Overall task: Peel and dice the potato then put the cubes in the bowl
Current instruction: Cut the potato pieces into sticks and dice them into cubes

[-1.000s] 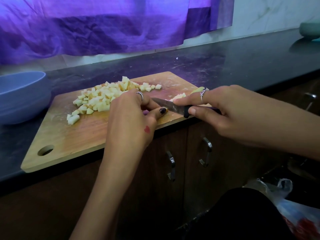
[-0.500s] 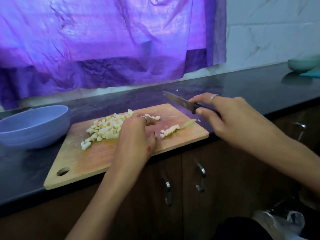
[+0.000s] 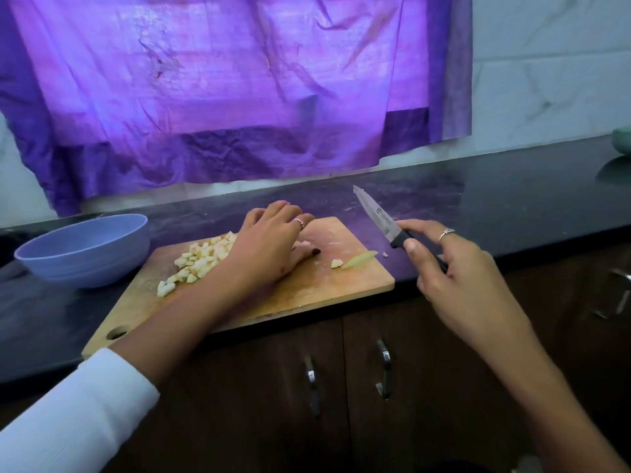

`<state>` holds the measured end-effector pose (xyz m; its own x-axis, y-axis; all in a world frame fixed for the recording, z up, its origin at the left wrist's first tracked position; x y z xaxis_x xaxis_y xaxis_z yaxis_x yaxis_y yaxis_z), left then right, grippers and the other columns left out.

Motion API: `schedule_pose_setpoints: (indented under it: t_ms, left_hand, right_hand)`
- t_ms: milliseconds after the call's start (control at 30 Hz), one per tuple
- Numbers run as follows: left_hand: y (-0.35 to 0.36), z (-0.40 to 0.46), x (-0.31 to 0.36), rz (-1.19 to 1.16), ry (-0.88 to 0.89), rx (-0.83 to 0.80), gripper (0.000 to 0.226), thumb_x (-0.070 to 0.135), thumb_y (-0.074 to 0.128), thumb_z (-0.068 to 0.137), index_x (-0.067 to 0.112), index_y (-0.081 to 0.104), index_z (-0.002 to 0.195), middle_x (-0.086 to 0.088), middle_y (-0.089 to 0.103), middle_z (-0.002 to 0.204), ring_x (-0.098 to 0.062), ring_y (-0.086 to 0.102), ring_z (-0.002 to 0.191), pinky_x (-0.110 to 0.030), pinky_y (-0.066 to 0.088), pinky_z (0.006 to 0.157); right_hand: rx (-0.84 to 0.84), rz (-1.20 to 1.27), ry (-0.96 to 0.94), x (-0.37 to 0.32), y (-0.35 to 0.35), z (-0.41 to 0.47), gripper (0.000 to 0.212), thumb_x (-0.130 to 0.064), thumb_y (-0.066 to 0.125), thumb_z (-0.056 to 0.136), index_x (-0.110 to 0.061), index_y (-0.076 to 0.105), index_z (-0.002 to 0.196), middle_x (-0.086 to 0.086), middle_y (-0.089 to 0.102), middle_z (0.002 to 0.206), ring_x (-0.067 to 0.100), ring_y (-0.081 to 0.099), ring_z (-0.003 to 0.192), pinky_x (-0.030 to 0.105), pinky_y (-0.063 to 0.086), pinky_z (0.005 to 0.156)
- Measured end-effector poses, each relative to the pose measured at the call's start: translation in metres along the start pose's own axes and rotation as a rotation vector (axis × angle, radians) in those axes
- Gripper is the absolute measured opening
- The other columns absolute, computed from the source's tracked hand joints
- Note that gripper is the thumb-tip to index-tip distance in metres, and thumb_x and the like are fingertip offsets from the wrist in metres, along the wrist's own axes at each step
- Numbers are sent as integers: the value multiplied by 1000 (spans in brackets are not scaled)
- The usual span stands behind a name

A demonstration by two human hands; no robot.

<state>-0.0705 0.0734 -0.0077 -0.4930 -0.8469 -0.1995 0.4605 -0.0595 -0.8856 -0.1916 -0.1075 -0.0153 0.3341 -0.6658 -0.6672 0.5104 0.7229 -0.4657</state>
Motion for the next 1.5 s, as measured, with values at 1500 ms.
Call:
schedule_pose_setpoints:
  t_ms: [1500]
  left_hand:
    - [-22,-94,10,-591,-364,269,22,25,67,85,17,64,65,10,65,103,-12,54,103,-39,46,87]
  right_hand:
    - [-353,-344,-74,-20,31,-21,29,-35,49,96,-48,59,120,-10,72,98,11,65,83,35,52,78]
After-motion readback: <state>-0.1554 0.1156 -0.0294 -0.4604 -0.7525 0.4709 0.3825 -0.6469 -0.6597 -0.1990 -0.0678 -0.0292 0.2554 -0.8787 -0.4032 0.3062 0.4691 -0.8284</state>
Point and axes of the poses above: each hand's wrist, its own z-axis towards the middle knuckle, its own y-axis out of the palm, x = y × z, the point moved 10 cm from there along z, towards the middle knuckle
